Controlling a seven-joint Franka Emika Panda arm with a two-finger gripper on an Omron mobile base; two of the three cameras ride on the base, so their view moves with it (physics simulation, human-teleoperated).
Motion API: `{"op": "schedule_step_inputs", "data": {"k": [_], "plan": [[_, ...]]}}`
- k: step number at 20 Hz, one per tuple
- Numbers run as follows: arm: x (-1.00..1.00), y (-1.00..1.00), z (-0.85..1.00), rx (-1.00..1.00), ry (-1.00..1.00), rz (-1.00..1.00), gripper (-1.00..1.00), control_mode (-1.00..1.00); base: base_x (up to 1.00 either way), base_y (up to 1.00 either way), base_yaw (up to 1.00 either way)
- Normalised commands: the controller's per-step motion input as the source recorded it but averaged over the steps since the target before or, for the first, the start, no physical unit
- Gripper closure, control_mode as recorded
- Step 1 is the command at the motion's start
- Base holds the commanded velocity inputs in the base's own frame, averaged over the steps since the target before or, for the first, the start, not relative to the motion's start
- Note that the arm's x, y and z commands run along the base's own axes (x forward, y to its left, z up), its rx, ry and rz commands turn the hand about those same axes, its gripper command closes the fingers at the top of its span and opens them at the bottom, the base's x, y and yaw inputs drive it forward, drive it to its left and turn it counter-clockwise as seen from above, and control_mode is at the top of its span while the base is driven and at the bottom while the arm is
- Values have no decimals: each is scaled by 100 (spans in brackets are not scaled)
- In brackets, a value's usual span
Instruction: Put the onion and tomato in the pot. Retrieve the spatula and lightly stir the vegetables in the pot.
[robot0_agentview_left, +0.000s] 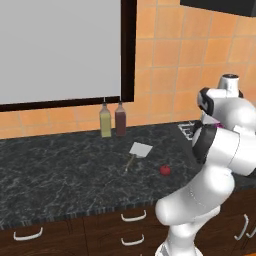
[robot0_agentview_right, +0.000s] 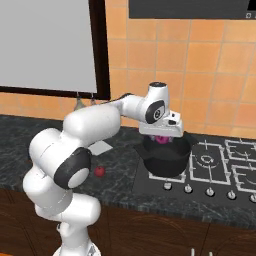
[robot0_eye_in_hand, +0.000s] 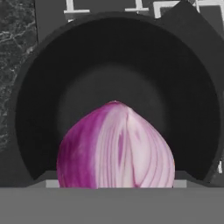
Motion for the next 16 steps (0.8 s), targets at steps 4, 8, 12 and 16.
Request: {"op": "schedule_step_inputs", "data": {"k": [4,8,12,16], "plan": [[12,-28,-66,0,2,0,100,-100,0,0,0],[0,-18,-53,1,0,0,100,-100,0,0,0],[0,11,-41,0,0,0,100,-100,0,0,0],[0,14,-18,0,0,0,-100,-100,0,0,0]]}}
